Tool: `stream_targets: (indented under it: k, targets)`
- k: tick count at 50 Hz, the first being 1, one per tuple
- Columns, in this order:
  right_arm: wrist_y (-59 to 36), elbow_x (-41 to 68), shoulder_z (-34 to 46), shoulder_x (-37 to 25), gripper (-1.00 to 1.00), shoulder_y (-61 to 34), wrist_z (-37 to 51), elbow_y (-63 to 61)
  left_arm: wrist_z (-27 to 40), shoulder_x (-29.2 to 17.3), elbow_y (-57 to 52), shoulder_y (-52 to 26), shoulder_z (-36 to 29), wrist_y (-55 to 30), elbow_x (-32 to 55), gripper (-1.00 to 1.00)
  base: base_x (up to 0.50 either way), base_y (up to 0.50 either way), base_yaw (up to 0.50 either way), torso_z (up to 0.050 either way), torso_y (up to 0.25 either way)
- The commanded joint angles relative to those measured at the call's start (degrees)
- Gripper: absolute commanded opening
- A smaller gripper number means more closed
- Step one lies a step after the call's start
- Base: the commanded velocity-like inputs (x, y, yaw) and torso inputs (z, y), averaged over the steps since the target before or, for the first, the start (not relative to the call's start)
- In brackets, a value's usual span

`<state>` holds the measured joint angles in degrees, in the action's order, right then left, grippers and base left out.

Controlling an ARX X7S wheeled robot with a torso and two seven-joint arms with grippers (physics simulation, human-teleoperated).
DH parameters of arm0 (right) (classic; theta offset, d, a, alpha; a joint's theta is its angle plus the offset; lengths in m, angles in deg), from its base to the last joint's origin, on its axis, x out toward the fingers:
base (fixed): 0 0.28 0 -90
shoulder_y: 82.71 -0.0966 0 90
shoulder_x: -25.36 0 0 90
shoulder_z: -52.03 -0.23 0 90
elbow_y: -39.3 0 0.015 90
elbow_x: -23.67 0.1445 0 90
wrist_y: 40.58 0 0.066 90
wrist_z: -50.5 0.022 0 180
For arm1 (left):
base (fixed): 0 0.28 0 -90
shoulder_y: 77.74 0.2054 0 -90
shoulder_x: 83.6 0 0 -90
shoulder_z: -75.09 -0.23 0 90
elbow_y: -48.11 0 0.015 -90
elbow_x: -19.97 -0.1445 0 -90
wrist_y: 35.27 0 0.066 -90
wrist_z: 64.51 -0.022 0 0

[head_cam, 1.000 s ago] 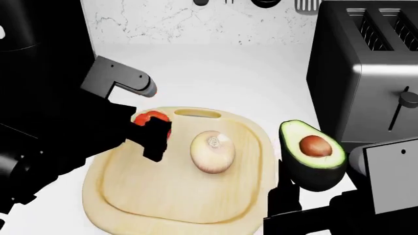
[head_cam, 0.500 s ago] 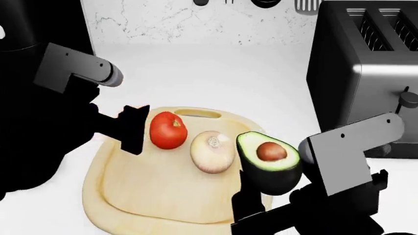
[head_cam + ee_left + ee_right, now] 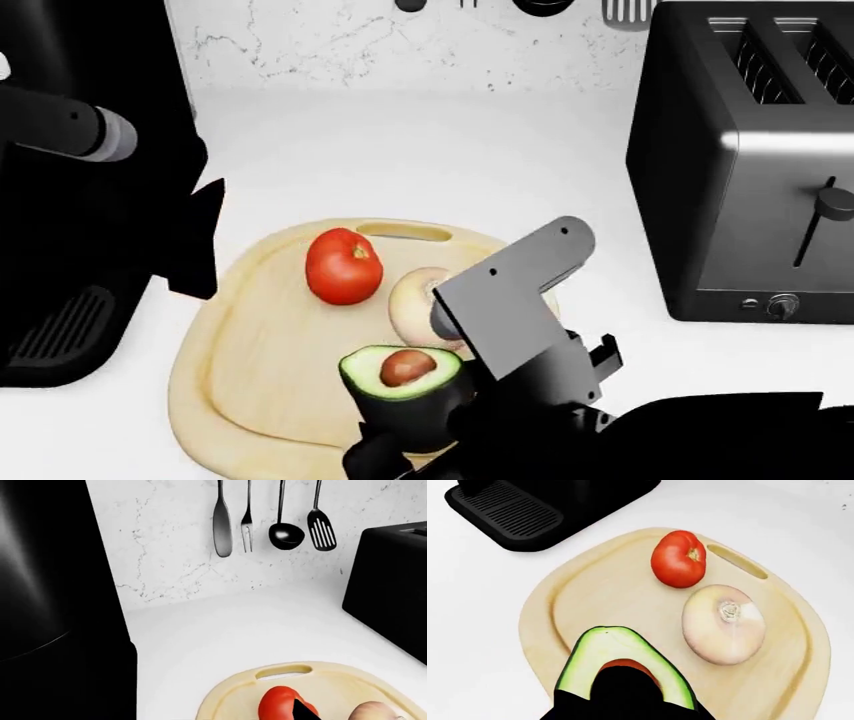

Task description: Place the avocado, onion, tomato and bell pepper on the cutting board.

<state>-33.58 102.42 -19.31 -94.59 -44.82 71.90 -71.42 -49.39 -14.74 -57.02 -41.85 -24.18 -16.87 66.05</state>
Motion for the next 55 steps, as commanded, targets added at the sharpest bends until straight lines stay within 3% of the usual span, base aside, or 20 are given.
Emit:
stream_targets:
  k: [1,46,47,55]
  targets:
    - [-0.2,-3.3,3.7,2.7,-1.0,-3.6,-2.0,6.1,-0.9,0.1,-1.0,1.7,1.3,1.8,0.6,1.0,0.0,0.0,0.0,0.0,0.0]
    - [7.6,-11.9,11.8,3.6,-1.0,-3.2,-6.0,15.1,-0.6,-0.4,-1.3,3.7,1.0,3.2,1.9,1.0,0.0,0.0,0.0,0.0,0.0]
    - [7.6,-11.7,11.6,3.5,1.0,-3.2,-5.7,15.0,-0.6,-0.5,-1.4,3.9,0.9,3.3,1.9,1.0,0.0,0.0,0.0,0.0,0.0]
    - [6.9,-8.9,8.8,2.3,1.0,-1.9,-2.5,12.7,-0.2,-0.4,-1.6,3.9,0.6,3.2,2.0,1.0,0.0,0.0,0.0,0.0,0.0]
